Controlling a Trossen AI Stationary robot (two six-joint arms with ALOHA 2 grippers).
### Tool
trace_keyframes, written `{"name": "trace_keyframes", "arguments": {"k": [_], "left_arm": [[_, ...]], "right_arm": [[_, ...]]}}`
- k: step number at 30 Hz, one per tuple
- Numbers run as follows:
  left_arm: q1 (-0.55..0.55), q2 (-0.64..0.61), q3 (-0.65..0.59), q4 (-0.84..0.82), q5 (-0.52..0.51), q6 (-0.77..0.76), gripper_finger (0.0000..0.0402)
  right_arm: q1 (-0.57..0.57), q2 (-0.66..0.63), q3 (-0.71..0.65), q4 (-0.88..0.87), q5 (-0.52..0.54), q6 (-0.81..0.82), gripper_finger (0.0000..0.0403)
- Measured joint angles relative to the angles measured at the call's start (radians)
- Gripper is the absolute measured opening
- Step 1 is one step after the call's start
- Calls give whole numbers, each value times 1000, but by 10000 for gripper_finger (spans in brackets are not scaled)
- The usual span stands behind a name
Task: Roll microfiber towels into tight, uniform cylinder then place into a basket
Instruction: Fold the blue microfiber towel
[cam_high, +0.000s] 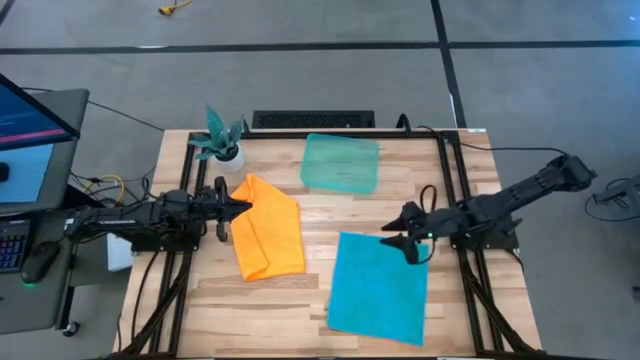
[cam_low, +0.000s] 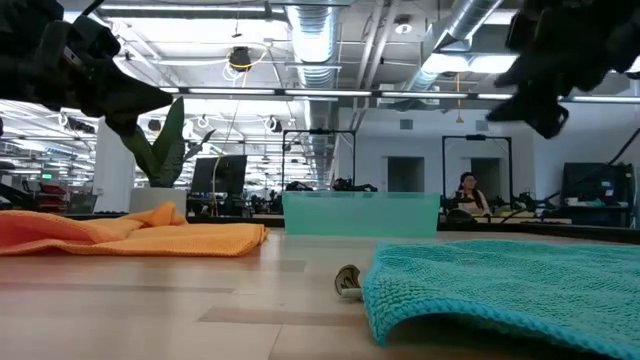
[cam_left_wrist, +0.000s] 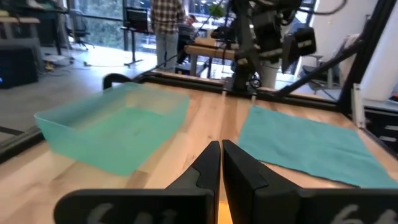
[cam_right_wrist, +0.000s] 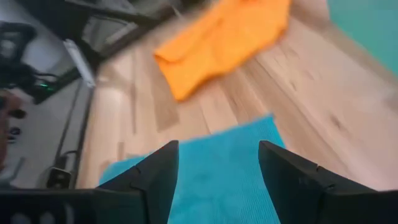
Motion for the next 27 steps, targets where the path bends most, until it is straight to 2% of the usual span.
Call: {"name": "trace_keyframes", "arguments": {"k": [7,12,21,27], "left_arm": [[0,0,0,43,-40,33,7],[0,0,0,48,-61,27,7],[0,0,0,6,-58,-79,7],[0,0,0,1,-33,-100,7]], "right_arm": [[0,131,15,-32,-7,125,244],[0,246,25,-33,-78,216,244],[-100,441,111,-31,-285,209,244],[-133,559,194,-29,-356,117,244]]}}
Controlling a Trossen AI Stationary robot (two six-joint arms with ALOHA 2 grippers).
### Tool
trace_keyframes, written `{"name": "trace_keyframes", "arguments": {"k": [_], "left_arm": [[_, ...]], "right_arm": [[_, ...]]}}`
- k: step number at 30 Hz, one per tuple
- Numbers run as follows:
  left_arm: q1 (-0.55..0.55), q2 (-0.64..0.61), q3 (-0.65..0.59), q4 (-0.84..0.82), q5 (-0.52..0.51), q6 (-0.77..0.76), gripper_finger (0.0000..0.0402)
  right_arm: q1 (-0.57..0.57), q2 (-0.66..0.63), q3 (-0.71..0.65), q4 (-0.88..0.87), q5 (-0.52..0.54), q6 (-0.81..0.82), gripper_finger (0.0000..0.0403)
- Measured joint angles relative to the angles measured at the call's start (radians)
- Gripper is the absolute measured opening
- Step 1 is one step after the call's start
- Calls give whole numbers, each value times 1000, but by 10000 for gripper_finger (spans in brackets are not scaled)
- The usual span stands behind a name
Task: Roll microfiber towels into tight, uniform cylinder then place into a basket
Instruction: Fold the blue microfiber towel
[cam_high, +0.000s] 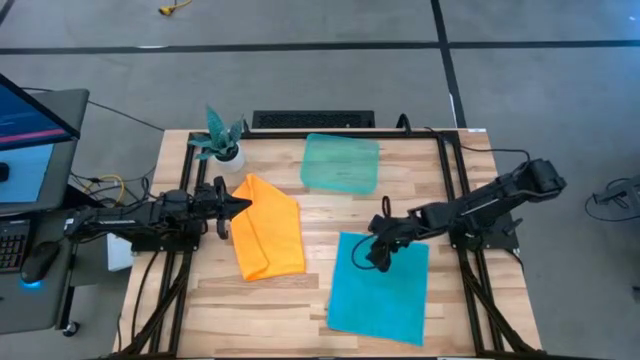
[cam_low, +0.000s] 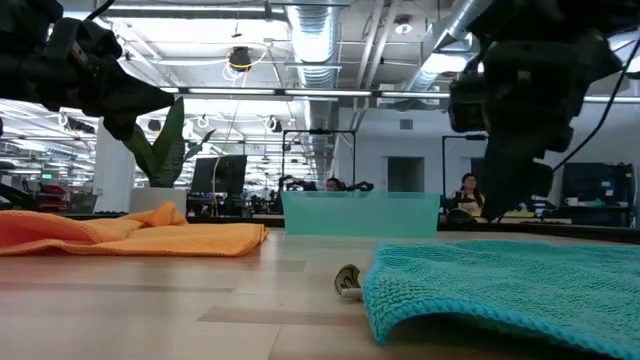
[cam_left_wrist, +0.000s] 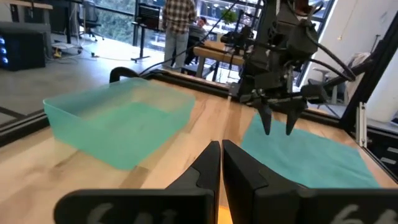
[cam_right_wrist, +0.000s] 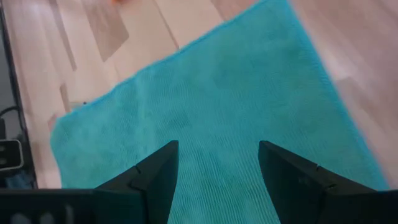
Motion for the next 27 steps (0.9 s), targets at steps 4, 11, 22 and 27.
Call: {"name": "trace_keyframes", "arguments": {"k": [4,11,22,27], "left_arm": [[0,0,0,-2,1,0,7],[0,0,0,-4,1,-1,7],[0,0,0,-5,1,-1,7],[0,0,0,-6,1,4,7]], "right_arm": [[-11,84,34,-2,-68,-4,244],[-73,211,100,-16,-117,-13,244],[-174,372,287,-8,65,-118,244],[-164,405,349,-26,86,-171,244]]}}
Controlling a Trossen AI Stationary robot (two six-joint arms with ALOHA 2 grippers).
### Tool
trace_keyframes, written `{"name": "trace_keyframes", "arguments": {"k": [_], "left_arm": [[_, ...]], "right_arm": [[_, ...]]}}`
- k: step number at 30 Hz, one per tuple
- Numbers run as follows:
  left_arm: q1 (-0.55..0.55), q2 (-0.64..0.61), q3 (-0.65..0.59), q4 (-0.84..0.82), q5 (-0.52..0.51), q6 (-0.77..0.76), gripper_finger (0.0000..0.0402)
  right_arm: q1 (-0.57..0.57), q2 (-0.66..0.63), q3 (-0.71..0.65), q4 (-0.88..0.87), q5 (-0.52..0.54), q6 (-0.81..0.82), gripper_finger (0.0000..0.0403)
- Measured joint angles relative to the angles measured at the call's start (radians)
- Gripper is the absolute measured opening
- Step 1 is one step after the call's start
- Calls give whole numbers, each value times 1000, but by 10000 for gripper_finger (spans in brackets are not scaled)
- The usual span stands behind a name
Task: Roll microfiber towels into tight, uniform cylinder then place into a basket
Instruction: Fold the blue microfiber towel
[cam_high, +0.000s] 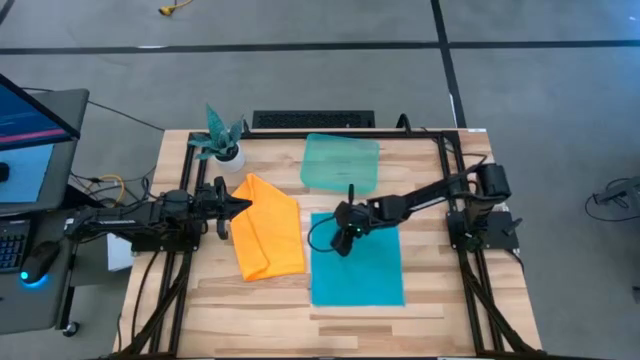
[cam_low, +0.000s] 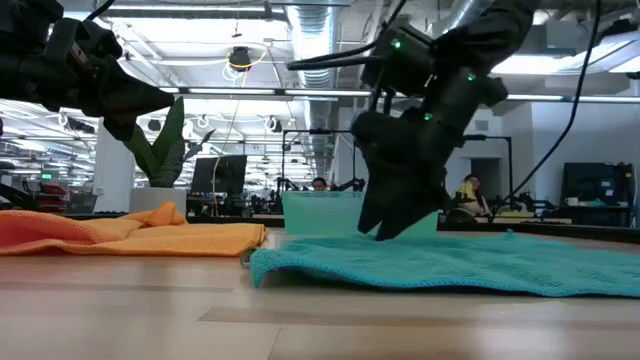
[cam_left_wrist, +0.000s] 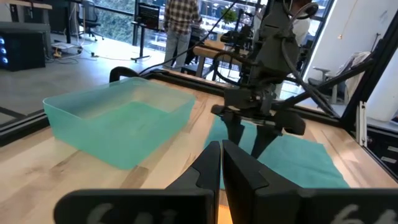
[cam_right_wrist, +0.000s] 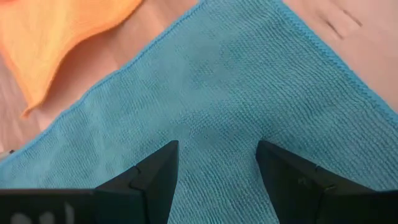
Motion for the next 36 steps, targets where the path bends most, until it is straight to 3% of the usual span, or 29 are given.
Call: {"name": "trace_keyframes", "arguments": {"k": [6,11,19,25,30,36], "left_arm": [[0,0,0,0,0,15,7],[0,0,0,4,-1,23,7],[-23,0,-4,90,-4,47,7],[-66,5,-3,149,-40,60,7],[-98,82,-3,288,-41,97,7],[-121,294,-3,506,-43,130,7]], "right_arm": [[47,-60,24,-3,-7,-48,244],[108,-185,24,-93,80,-69,244],[329,-420,25,-326,491,-96,244],[496,-507,-7,-411,662,-81,244],[560,-528,-27,-474,736,-76,244],[568,-527,-29,-532,743,-70,244]]}}
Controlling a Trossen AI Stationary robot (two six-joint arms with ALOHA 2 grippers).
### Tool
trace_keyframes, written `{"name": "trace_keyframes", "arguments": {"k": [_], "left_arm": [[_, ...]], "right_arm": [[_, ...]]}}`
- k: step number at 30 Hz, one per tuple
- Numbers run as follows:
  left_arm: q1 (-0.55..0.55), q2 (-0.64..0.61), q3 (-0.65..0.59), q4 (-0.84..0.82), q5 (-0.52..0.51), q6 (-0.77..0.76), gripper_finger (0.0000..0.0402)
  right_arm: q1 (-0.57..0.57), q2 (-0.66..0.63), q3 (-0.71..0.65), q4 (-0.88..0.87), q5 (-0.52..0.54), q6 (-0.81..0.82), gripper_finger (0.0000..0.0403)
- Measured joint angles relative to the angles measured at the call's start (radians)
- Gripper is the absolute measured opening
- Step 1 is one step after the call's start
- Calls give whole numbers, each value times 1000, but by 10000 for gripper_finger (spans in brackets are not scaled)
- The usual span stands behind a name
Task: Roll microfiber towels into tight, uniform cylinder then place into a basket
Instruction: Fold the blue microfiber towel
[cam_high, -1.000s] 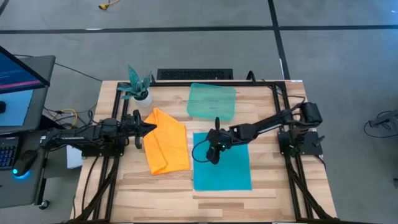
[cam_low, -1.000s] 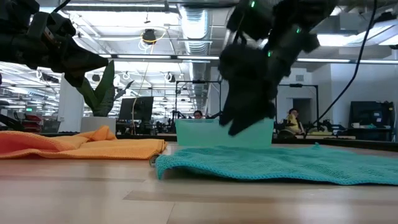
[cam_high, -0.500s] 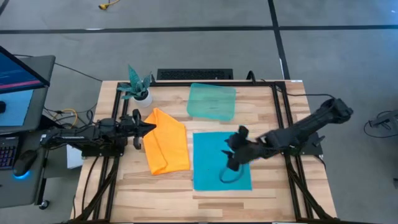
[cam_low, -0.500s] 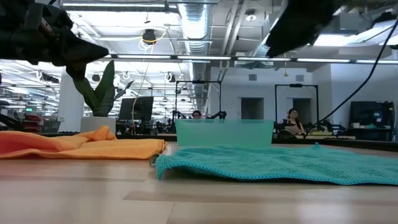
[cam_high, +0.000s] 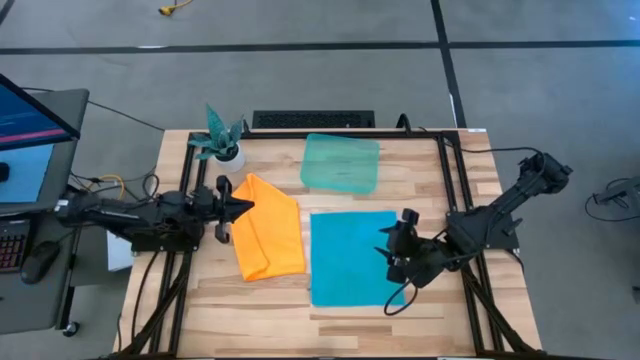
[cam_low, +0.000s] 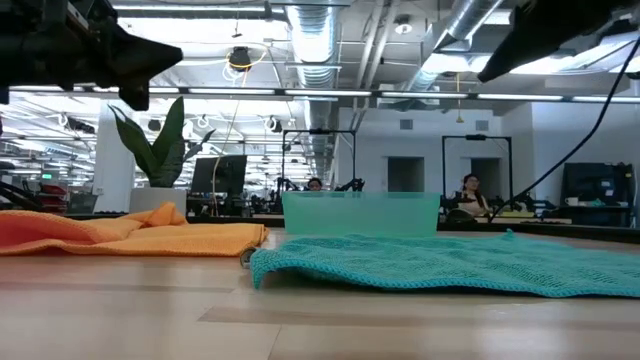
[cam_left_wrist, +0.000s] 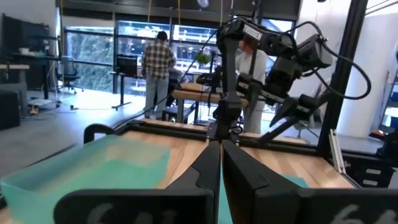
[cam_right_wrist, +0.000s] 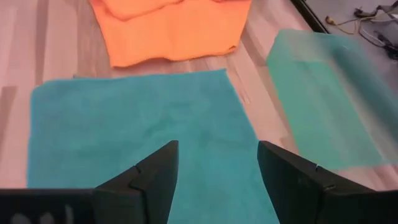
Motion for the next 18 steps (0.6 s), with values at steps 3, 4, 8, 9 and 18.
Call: {"name": "trace_keyframes", "arguments": {"k": [3,4,8,9,18], "left_arm": [[-4,144,12,106,0,0,7],[-6,195,23,133,0,0,7],[-20,395,106,178,0,16,7],[-26,442,134,178,2,26,7],[-106,792,375,134,28,185,7]], "right_arm": [[0,0,0,-23,-1,26,244],[0,0,0,-34,-1,38,244],[12,0,-2,-88,0,90,244],[16,0,-6,-91,1,97,244],[42,-7,-91,-115,56,135,244]]}}
